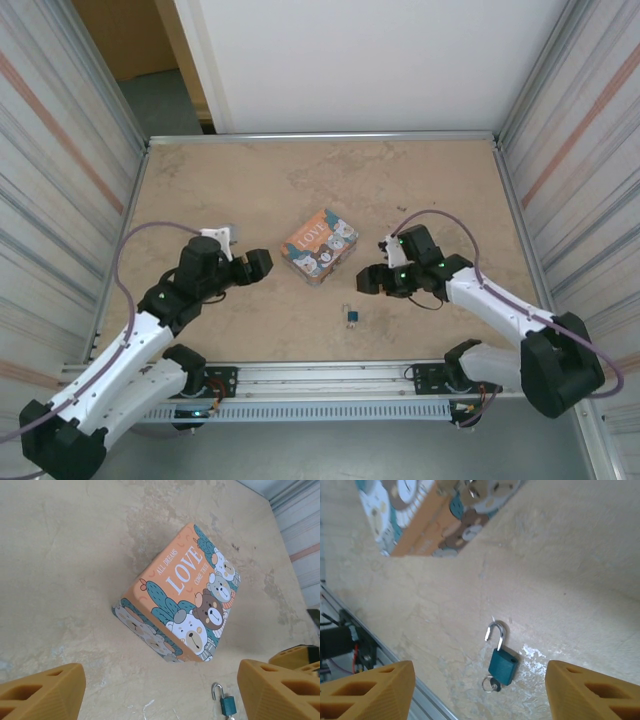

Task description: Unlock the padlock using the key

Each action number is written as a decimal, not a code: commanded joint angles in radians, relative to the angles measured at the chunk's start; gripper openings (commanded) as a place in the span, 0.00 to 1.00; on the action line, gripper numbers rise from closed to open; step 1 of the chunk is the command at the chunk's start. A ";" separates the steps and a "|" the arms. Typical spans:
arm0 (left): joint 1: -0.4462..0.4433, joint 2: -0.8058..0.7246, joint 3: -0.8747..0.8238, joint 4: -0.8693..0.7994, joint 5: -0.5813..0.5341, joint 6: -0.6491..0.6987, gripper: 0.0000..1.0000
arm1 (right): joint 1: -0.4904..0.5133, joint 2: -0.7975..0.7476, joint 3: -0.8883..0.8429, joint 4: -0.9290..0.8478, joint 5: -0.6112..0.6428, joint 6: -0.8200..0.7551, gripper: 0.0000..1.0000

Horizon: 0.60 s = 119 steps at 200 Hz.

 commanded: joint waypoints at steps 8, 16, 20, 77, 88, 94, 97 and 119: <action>0.009 -0.049 -0.009 -0.045 -0.079 0.035 0.84 | -0.050 -0.102 0.019 -0.017 0.011 -0.026 0.77; 0.009 -0.060 -0.007 -0.056 -0.096 0.044 0.84 | -0.070 -0.127 0.020 -0.018 0.027 -0.032 0.82; 0.009 -0.065 -0.006 -0.063 -0.107 0.048 0.85 | -0.080 -0.141 0.020 -0.019 0.037 -0.034 0.84; 0.012 -0.162 -0.005 -0.096 -0.320 0.103 0.97 | -0.217 -0.312 0.016 -0.027 0.258 -0.057 0.99; 0.012 -0.185 -0.015 -0.085 -0.373 0.115 0.99 | -0.236 -0.339 0.008 -0.030 0.325 -0.072 0.99; 0.012 -0.197 -0.020 -0.076 -0.401 0.127 0.99 | -0.245 -0.353 0.001 -0.028 0.365 -0.080 0.99; 0.012 -0.203 -0.022 -0.070 -0.413 0.133 0.99 | -0.249 -0.361 -0.002 -0.027 0.385 -0.087 0.99; 0.014 -0.228 -0.035 -0.033 -0.504 0.194 0.99 | -0.296 -0.421 -0.038 0.002 0.497 -0.129 0.99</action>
